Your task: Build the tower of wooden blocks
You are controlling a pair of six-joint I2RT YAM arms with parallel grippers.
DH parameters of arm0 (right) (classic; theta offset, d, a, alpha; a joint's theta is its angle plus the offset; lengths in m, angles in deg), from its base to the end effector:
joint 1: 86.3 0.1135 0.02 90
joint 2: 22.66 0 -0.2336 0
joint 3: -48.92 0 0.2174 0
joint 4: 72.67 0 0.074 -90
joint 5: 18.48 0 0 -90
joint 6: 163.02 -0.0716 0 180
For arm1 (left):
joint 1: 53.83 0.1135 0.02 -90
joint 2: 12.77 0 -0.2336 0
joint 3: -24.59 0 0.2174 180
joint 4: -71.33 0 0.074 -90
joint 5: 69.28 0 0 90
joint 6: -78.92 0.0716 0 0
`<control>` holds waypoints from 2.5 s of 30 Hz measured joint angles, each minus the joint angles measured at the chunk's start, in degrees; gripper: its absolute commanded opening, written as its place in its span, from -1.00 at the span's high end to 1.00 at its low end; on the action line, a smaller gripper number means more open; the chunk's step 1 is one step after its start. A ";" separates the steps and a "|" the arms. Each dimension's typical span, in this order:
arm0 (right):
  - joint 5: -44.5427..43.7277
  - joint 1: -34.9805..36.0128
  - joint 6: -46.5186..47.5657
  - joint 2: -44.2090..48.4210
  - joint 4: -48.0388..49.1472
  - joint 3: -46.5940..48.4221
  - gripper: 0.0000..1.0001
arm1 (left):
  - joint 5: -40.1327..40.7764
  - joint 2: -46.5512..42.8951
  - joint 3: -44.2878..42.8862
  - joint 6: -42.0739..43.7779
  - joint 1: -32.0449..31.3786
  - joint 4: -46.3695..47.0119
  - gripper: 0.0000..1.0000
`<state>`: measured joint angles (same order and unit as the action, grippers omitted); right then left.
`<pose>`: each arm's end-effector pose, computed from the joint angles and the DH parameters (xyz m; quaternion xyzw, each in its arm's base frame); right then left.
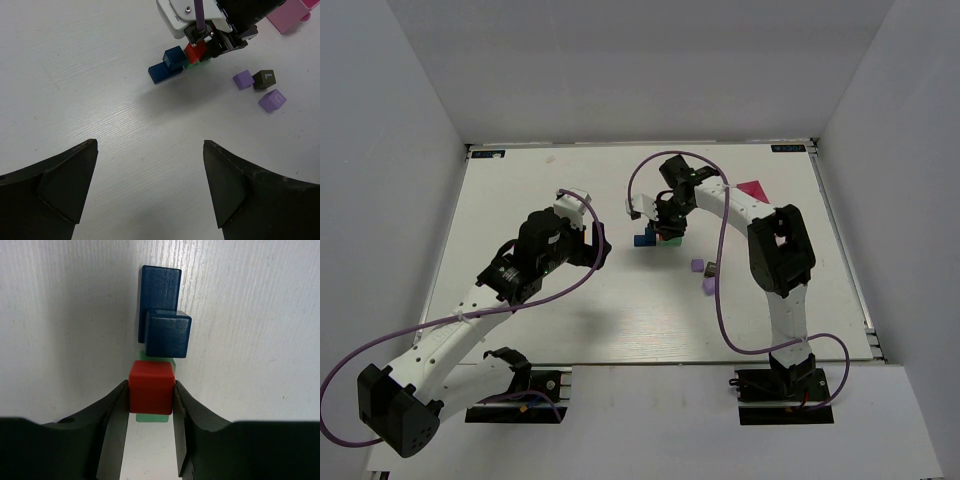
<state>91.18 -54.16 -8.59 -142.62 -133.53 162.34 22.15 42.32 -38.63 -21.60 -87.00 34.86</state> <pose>0.3318 0.2369 0.1606 -0.7435 0.6180 0.1071 0.2320 0.1932 -0.1242 0.2667 0.1623 0.8432 -0.1807 0.4796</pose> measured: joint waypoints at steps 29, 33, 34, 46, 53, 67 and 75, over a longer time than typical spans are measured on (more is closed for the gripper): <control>-0.22 -0.37 -1.42 -0.13 0.87 0.00 -0.19 | 0.00 0.00 0.00 0.00 0.00 0.00 -0.94; -0.22 -0.52 -1.49 -0.13 1.36 -0.02 -0.33 | 0.00 0.00 0.00 0.00 0.00 0.00 -0.94; -0.24 -0.55 -1.49 -0.13 1.38 -0.02 -0.33 | 0.00 0.00 0.00 0.00 0.00 0.00 -0.94; -0.28 -0.63 -1.42 -0.13 1.49 -0.02 -0.29 | 0.00 0.00 0.00 0.00 0.00 0.00 -0.94; -0.70 -0.63 -1.22 -0.13 1.57 -0.02 -0.18 | -0.02 0.00 0.00 0.00 0.00 0.00 -0.94; -1.14 -0.76 -0.76 -0.15 1.62 -0.02 -0.12 | 0.00 0.00 0.00 0.00 0.02 0.00 -0.94; -1.14 -1.01 -0.83 -0.15 1.66 -0.02 -0.81 | 0.00 0.00 0.00 0.00 0.00 0.00 -0.94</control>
<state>90.04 -55.17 -9.43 -142.77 -131.87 162.32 22.15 42.32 -38.63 -21.60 -87.00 34.86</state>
